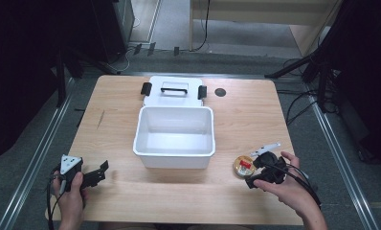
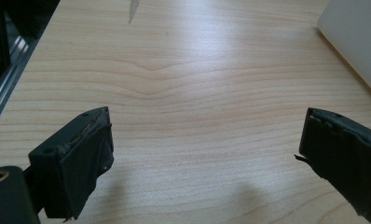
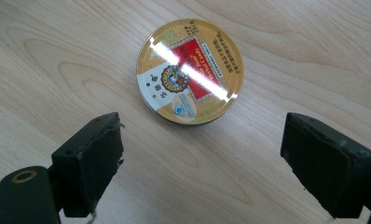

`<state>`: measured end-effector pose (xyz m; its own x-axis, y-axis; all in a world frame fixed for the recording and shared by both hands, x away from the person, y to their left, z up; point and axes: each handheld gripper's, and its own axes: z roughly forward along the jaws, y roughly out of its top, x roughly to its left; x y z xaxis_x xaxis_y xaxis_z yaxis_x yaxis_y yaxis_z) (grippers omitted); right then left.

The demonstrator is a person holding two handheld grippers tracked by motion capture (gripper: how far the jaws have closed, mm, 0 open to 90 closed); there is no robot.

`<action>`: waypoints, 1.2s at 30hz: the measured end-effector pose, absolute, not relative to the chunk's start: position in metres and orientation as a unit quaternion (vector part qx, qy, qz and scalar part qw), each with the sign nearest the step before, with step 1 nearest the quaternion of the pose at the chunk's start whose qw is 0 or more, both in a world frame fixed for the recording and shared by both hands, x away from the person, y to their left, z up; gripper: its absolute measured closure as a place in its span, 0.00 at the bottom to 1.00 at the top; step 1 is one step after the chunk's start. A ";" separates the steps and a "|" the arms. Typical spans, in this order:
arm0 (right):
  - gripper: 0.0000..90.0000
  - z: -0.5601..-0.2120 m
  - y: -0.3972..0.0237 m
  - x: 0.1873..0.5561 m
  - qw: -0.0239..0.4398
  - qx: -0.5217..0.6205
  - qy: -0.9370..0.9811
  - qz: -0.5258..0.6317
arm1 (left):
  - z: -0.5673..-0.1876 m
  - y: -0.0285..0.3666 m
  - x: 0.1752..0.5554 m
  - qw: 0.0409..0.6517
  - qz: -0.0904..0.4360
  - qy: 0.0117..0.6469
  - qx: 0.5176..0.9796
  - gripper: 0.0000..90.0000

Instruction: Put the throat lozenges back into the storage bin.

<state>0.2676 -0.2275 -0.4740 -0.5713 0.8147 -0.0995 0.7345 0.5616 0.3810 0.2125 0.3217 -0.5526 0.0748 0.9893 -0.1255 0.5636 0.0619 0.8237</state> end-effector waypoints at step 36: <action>0.22 -0.508 -0.189 0.331 0.056 0.482 0.874 0.016 | -0.553 0.320 0.215 0.381 0.257 0.612 0.644 0.04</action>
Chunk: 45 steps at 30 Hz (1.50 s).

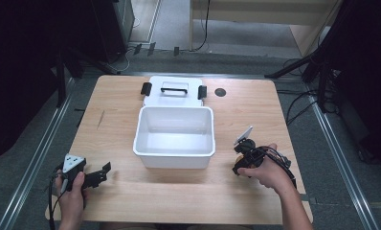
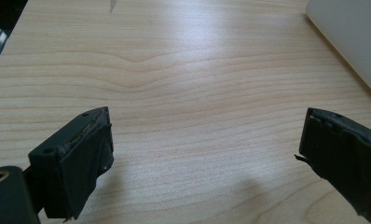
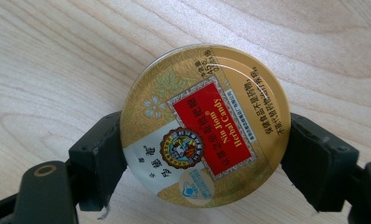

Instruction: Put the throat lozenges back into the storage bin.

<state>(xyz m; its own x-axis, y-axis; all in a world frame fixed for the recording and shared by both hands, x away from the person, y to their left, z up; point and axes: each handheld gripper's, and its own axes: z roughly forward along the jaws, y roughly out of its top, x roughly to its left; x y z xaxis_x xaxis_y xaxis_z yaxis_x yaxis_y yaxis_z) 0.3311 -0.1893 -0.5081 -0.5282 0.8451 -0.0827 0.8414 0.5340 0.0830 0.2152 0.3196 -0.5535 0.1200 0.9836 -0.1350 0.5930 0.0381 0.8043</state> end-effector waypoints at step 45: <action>0.23 -0.393 -0.159 0.350 0.080 0.391 0.913 0.085 | -0.552 0.324 0.213 0.436 0.292 0.589 0.614 0.04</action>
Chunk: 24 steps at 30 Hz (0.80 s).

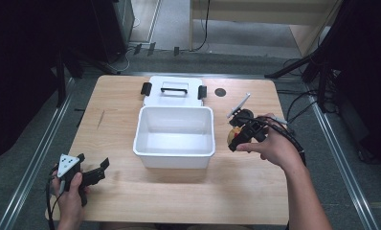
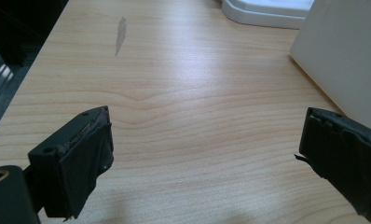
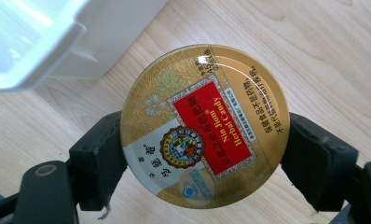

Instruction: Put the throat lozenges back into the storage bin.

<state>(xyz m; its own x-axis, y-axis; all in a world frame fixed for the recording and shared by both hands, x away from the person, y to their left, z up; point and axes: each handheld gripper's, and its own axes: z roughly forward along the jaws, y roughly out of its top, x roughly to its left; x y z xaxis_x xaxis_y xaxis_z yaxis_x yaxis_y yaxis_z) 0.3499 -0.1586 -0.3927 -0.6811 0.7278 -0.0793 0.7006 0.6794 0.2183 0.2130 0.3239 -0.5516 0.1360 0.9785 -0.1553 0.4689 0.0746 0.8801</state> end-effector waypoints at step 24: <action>0.23 -0.341 -0.110 0.358 0.099 0.352 0.926 0.091 | -0.552 0.327 0.216 0.441 0.271 0.593 0.617 0.04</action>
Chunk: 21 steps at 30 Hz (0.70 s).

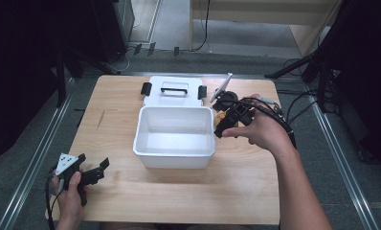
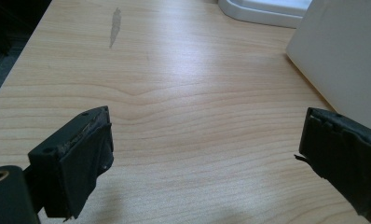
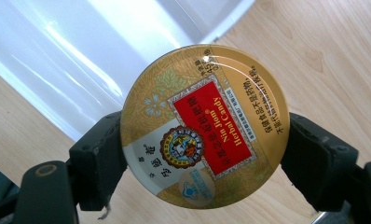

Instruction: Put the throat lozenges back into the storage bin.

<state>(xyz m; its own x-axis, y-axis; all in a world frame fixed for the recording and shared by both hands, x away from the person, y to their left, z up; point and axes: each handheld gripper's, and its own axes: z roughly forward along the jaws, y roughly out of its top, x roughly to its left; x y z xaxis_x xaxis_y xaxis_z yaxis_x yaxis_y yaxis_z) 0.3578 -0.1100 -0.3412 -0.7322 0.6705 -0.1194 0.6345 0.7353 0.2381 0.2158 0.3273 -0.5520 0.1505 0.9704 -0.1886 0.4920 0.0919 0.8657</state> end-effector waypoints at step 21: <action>0.23 -0.345 -0.069 0.360 0.093 0.312 0.942 0.086 | -0.552 0.328 0.217 0.441 0.265 0.595 0.618 0.04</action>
<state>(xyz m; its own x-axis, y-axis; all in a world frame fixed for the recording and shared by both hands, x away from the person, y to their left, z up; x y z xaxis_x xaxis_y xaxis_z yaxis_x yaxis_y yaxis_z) 0.3602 -0.0686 -0.3451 -0.7878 0.6040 -0.1207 0.5721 0.7902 0.2198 0.2168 0.3277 -0.5521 0.1517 0.9686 -0.1971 0.5013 0.0964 0.8599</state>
